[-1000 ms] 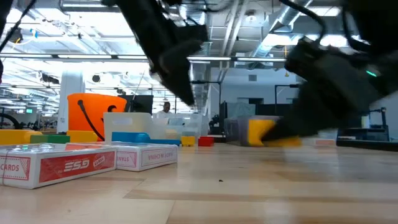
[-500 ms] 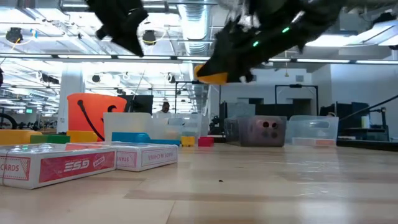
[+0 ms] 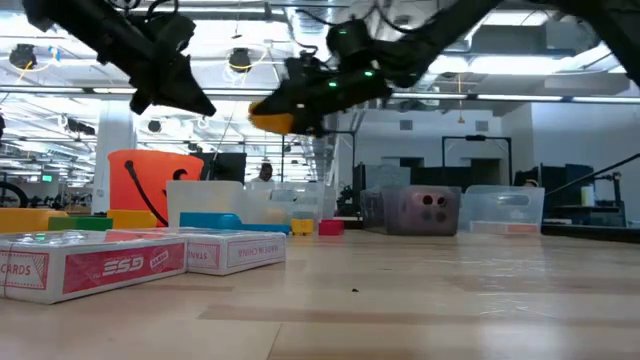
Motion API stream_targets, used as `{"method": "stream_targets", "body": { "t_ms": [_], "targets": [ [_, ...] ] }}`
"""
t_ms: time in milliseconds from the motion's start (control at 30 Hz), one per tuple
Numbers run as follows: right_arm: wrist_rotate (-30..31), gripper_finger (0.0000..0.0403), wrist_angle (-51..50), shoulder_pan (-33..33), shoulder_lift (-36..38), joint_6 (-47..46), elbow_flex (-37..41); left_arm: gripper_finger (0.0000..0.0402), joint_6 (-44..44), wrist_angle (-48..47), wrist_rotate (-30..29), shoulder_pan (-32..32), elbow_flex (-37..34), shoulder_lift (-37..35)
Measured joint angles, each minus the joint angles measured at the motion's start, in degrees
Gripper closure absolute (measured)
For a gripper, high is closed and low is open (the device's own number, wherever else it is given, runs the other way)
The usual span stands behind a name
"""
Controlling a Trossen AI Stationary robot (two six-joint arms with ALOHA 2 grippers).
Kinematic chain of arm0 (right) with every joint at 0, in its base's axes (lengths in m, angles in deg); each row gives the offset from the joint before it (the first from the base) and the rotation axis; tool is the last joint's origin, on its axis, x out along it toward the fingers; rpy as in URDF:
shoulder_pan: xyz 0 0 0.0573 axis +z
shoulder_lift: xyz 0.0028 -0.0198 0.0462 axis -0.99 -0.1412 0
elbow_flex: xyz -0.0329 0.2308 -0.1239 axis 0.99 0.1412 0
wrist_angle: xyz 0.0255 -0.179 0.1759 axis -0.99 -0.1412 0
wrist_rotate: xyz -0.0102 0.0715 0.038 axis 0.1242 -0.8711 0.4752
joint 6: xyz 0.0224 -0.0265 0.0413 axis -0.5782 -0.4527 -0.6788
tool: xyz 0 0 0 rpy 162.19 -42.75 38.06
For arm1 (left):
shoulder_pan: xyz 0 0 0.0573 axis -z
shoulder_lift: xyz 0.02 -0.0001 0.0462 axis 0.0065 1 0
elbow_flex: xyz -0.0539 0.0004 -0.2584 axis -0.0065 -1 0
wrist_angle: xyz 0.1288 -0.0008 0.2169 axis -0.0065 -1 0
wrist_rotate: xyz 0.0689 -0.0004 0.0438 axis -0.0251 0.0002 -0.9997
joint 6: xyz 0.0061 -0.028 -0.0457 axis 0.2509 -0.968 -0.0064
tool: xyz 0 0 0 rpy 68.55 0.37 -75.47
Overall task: Pick & Place Toys
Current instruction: Put the large yellow game piece into the white bin
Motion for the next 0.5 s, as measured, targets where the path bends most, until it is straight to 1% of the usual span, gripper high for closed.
{"method": "stream_targets", "body": {
  "t_ms": [67,167,233,300,433,500],
  "targets": [
    [-0.62,0.0142,-2.2,0.09,-4.36,0.06,-7.19,0.0401,0.0,0.21,0.1,0.63,-0.4,-0.17],
    [-1.36,0.0142,-8.4,0.09,-10.58,1.16,-17.94,0.0401,-0.13,0.43,0.06,1.73,-0.53,-0.41],
    [-1.2,0.0134,-12.84,0.02,-14.61,1.33,-24.75,0.0401,-0.39,0.34,0.03,2.82,-0.59,-0.5],
    [-1.12,0.011,-18.19,-0.26,-18.11,1.89,-30.93,0.0401,-0.45,0.28,0.04,4.11,-0.59,-0.52],
    [-1.36,0.0043,-29.86,-1.3,-23.88,4.0,-42.37,0.0401,-3.05,0.25,-0.04,7.29,-0.59,-0.5],
    [-1.36,0.0018,-34.89,-2.04,-26.12,3.92,-47.31,0.0401,-4.12,0.25,-0.04,9.22,-0.59,-0.5]
  ]
}}
